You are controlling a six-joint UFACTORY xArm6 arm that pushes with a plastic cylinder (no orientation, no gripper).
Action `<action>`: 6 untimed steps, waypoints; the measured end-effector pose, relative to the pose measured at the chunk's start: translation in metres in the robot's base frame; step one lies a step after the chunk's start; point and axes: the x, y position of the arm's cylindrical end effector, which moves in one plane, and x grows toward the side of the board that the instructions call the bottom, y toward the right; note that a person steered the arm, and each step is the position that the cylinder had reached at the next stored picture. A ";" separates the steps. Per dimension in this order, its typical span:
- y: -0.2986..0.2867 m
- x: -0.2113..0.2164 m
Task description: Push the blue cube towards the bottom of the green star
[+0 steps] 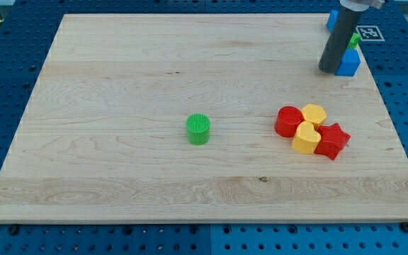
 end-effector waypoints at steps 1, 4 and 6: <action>0.000 0.000; 0.000 0.036; 0.021 0.041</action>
